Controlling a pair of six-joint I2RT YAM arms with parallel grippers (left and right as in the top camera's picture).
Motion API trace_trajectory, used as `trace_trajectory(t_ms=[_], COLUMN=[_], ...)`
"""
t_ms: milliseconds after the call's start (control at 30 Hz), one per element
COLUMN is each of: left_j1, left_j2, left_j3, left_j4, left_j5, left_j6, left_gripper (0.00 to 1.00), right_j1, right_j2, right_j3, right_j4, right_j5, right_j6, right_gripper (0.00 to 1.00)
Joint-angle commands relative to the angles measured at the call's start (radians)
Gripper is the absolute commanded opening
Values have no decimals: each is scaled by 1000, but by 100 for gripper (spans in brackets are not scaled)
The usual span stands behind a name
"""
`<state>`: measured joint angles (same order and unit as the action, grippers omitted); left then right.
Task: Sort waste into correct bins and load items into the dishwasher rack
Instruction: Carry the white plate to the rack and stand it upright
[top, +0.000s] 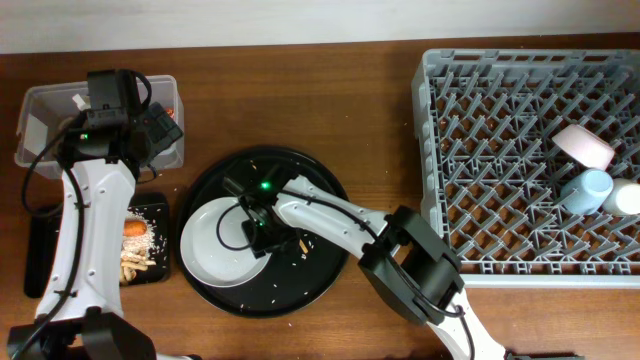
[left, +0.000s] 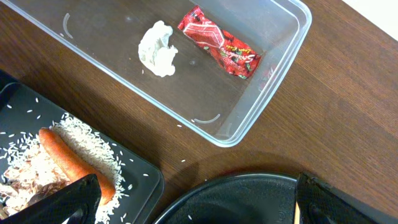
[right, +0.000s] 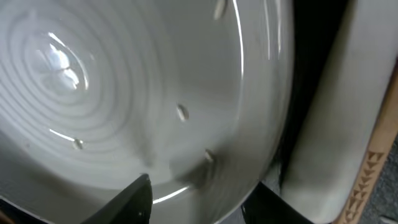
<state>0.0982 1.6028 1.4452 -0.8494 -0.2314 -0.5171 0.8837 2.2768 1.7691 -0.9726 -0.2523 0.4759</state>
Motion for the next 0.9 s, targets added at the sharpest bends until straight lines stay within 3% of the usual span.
trace_trajectory(t_ms=[0,100,133,167,233,567,700,800,867], left_j1=[3,3,3,3,3,3,3,3,3], left_j2=[3,3,3,3,3,3,3,3,3], left_j3=[2,2,2,2,2,2,2,2,2], left_j4=[-1,-1,-1,-1,-1,-1,-1,-1,-1], left_j5=[7,7,7,7,7,7,7,7,7], left_j6=[-6,-6,-6,-6,-6,-6,-6,-6,-6], left_gripper=[99,99,99,99,99,99,99,99,99], right_j1=[0,-2,-4,-7,-23,-153,-294,-479,-612], right_j2=[10,10,10,9,9,-138,-274,-424,-496], right_j3=[-21,-21,-21,-21,-16,-2,-2,-2,-2], right_j4=[10,12,12,11,-6,-113,-192,-229,-255], right_j5=[2,3,3,2,2,2,85,123,253], right_j6=[35,35,35,37,39,-10,-70,-137,-137], right_gripper=[44,33,18,9,4,4,4,4,4])
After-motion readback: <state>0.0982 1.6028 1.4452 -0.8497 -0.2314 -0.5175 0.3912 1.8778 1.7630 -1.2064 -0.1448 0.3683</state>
